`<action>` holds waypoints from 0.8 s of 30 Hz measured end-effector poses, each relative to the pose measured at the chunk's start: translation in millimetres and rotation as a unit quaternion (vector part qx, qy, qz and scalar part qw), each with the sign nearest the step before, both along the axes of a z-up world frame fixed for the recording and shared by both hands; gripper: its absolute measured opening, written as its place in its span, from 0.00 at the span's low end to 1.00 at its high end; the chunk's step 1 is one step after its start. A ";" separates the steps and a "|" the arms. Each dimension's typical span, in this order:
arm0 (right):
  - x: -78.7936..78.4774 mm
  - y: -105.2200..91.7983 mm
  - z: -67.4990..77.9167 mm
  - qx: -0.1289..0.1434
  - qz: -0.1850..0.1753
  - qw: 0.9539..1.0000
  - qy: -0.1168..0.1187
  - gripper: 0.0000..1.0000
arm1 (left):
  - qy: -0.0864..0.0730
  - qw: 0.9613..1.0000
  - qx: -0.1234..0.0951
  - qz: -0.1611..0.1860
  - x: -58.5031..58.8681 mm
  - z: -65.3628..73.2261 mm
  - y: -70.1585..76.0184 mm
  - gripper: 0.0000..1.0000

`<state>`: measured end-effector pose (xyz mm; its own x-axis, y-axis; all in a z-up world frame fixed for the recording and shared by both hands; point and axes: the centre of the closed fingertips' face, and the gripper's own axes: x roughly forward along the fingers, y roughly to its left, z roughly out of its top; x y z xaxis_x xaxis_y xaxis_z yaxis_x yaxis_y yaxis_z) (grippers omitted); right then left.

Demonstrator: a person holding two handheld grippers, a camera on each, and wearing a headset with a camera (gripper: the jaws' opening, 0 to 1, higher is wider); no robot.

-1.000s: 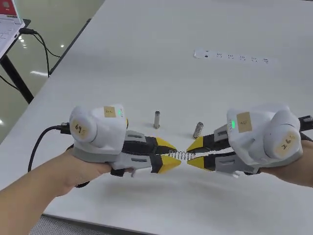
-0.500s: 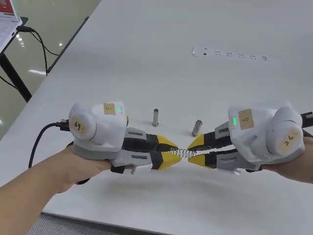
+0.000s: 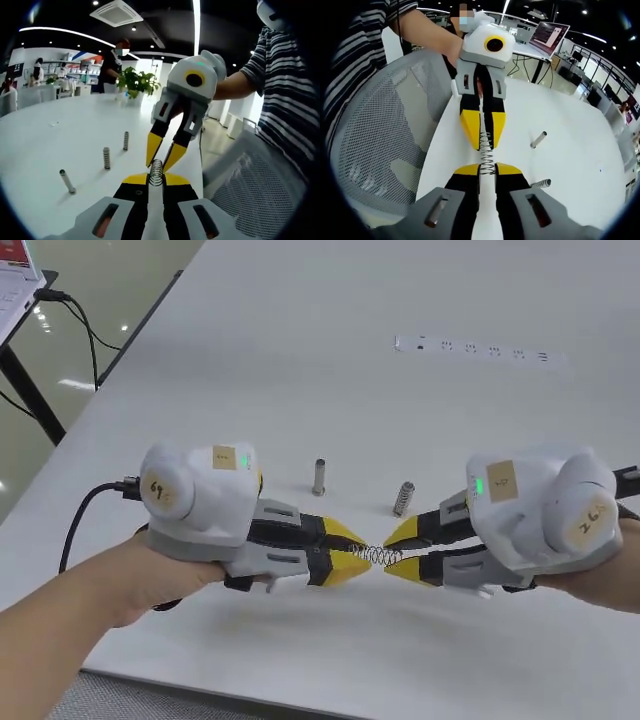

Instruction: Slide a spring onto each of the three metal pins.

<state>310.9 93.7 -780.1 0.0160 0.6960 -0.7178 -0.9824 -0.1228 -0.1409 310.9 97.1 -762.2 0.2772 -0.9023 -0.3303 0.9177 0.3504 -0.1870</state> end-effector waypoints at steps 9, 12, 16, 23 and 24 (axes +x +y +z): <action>-2.8 -4.2 -2.6 0.000 0.012 1.000 -0.017 0.08 | 0.007 1.000 -0.001 -0.004 -2.4 -0.3 -1.6 0.02; -3.5 -4.1 -4.0 -0.001 0.007 1.000 -0.005 0.08 | 0.008 1.000 -0.001 -0.005 -3.1 -0.4 -1.8 0.02; -5.6 -3.9 -1.0 0.003 0.015 1.000 -0.012 0.07 | 0.010 1.000 0.000 -0.006 -3.6 -0.2 0.0 0.02; -7.5 -4.7 12.1 0.008 0.025 1.000 -0.007 0.07 | 0.010 1.000 0.003 -0.009 -5.5 -3.1 1.0 0.03; -7.1 -4.8 14.7 0.009 0.025 1.000 -0.005 0.07 | 0.009 1.000 0.005 -0.010 -5.4 -4.2 0.6 0.03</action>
<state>303.8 88.9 -765.4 -0.0125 0.7091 -0.7050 -0.9736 -0.1695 -0.1532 305.4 97.7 -766.4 0.2519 -0.9042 -0.3448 0.9212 0.3332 -0.2008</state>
